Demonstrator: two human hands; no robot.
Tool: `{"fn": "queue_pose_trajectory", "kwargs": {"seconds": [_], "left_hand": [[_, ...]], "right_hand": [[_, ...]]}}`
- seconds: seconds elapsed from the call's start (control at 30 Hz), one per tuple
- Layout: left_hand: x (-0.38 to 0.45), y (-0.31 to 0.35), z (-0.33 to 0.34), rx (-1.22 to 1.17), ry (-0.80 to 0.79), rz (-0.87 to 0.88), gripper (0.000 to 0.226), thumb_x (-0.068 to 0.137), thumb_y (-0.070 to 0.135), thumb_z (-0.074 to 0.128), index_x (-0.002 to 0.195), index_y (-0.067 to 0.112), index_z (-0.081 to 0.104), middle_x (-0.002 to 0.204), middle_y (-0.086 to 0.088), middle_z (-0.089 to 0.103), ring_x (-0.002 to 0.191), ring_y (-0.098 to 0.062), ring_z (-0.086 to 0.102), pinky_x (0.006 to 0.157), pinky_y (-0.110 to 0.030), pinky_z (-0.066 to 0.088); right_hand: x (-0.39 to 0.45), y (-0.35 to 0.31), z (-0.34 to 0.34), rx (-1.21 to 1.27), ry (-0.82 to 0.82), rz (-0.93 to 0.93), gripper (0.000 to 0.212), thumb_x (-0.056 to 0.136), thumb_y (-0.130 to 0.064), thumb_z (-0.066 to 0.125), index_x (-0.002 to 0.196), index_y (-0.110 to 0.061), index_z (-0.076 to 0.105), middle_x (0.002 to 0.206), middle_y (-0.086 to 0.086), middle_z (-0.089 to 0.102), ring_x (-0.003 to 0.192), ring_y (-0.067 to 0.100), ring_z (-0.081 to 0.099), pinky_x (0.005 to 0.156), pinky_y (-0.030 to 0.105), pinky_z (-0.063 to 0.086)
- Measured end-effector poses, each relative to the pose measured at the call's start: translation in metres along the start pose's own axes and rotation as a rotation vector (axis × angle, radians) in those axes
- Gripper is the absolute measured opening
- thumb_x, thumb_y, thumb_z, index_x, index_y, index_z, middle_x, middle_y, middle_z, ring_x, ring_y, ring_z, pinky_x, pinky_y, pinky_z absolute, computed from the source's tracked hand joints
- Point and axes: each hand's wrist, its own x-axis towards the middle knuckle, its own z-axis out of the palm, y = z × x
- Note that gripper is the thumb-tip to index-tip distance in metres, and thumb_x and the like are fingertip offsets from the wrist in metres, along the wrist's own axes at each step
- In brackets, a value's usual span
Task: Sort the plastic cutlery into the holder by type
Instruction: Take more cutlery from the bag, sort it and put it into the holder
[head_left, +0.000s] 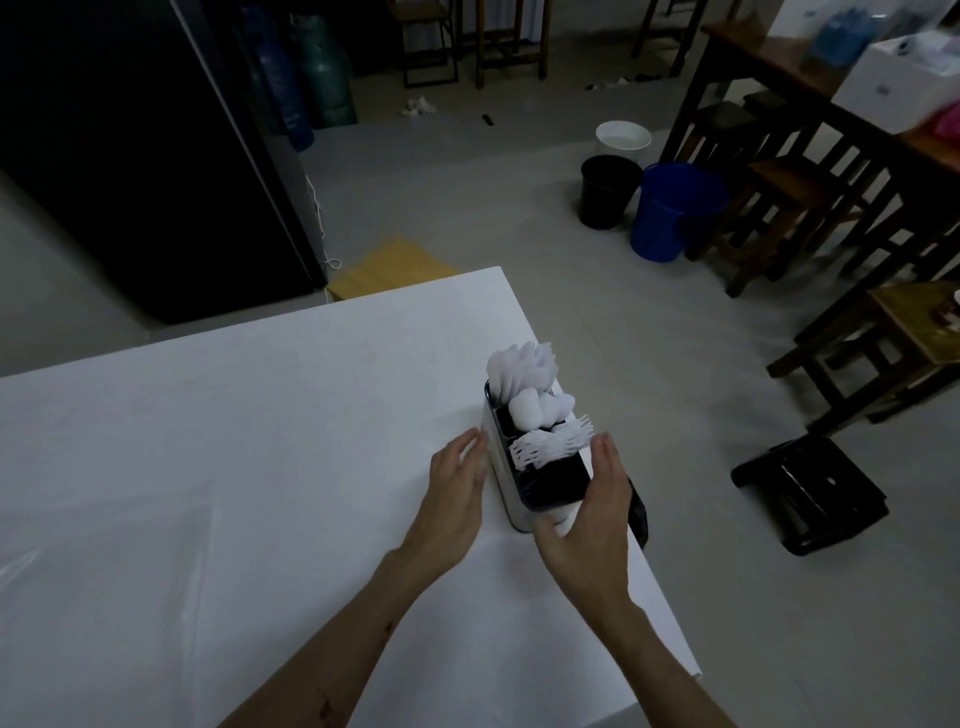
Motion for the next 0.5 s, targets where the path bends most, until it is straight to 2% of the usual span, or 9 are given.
{"fn": "queue_pose_trajectory", "kwargs": {"seconds": [0.07,0.13,0.2,0.27,0.37,0.43,0.5], "left_hand": [[0.018,-0.001,-0.007,-0.127,0.025,-0.150,0.045,0.102,0.019,0.033,0.147,0.013,0.029,0.153,-0.003,0.028,0.141,-0.014,0.024,0.114,-0.018,0.016],[0.045,-0.001,-0.015,-0.220,-0.008,-0.271,0.048,0.103,0.028,0.031,0.149,0.017,0.024,0.156,0.001,0.023,0.144,-0.012,0.020,0.118,-0.025,0.015],[0.075,0.005,-0.024,-0.393,-0.085,-0.380,0.052,0.103,0.039,0.026,0.151,0.022,0.019,0.157,0.007,0.019,0.145,-0.010,0.017,0.119,-0.029,0.013],[0.096,0.013,-0.030,-0.587,-0.172,-0.475,0.056,0.101,0.049,0.018,0.151,0.026,0.017,0.158,0.010,0.016,0.146,-0.010,0.013,0.120,-0.038,0.014],[0.105,0.030,-0.032,-0.735,-0.280,-0.536,0.061,0.098,0.054,0.005,0.151,0.025,0.020,0.149,0.013,0.027,0.140,-0.006,0.020,0.118,-0.035,0.020],[0.101,0.036,-0.034,-0.831,-0.240,-0.562,0.065,0.096,0.057,0.000,0.149,0.028,0.025,0.142,0.015,0.034,0.133,-0.005,0.029,0.113,-0.033,0.026],[0.095,0.031,-0.039,-0.923,-0.125,-0.573,0.065,0.095,0.056,-0.003,0.147,0.030,0.028,0.134,0.016,0.039,0.125,-0.005,0.036,0.109,-0.031,0.029]], "right_hand": [[-0.009,-0.004,0.006,0.027,-0.031,0.181,0.108,0.070,-0.029,0.080,0.154,-0.014,0.013,0.159,0.004,0.021,0.146,0.022,0.022,0.115,0.045,0.033],[-0.012,-0.009,0.010,0.056,-0.062,0.295,0.112,0.065,-0.038,0.084,0.152,-0.019,0.016,0.154,-0.001,0.026,0.139,0.021,0.032,0.104,0.045,0.043],[-0.008,-0.012,0.016,0.071,-0.035,0.363,0.112,0.062,-0.043,0.087,0.150,-0.018,0.021,0.146,-0.001,0.033,0.130,0.022,0.041,0.098,0.046,0.048],[-0.001,-0.013,0.022,0.050,0.003,0.384,0.107,0.059,-0.045,0.089,0.142,-0.013,0.030,0.135,0.002,0.040,0.120,0.025,0.048,0.094,0.047,0.050],[0.006,-0.013,0.028,0.030,0.047,0.371,0.093,0.056,-0.034,0.092,0.128,-0.009,0.040,0.118,0.002,0.044,0.106,0.026,0.053,0.081,0.042,0.052],[0.015,-0.015,0.025,0.051,0.075,0.356,0.088,0.055,-0.021,0.092,0.128,-0.009,0.043,0.116,0.003,0.046,0.103,0.025,0.054,0.079,0.040,0.051],[0.031,-0.017,0.021,0.108,0.059,0.289,0.087,0.055,-0.012,0.089,0.130,-0.013,0.045,0.118,0.001,0.050,0.103,0.021,0.055,0.084,0.038,0.050]]}}
